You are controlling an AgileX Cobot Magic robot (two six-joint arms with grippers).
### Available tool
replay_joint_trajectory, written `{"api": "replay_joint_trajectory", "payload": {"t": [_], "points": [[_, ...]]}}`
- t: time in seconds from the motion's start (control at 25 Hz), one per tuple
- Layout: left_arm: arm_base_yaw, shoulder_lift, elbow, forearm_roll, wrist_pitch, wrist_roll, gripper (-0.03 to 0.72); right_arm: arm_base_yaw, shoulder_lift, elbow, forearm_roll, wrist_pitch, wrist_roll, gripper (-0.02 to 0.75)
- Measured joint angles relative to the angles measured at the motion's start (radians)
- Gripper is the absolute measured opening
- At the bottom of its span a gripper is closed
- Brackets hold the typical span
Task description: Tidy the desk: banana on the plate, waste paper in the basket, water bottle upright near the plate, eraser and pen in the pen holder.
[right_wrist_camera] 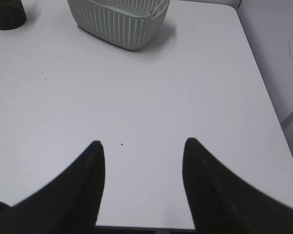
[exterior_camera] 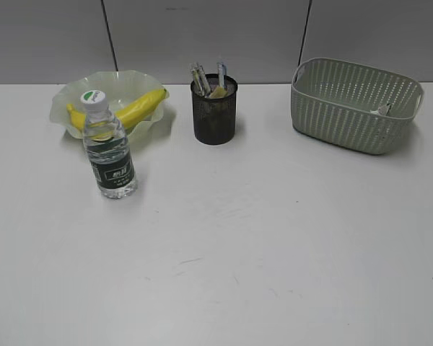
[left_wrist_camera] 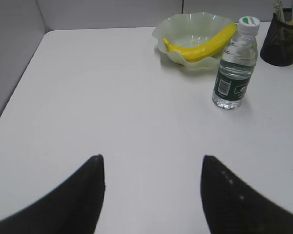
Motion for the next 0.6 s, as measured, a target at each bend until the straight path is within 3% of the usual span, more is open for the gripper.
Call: {"api": "replay_joint_trajectory", "payload": {"t": [0.6], "points": [[0.000,0.000,0.000,0.000,0.000,0.000,0.468,0.000,0.000,0.000,0.002,0.000,0.000,0.416]]}}
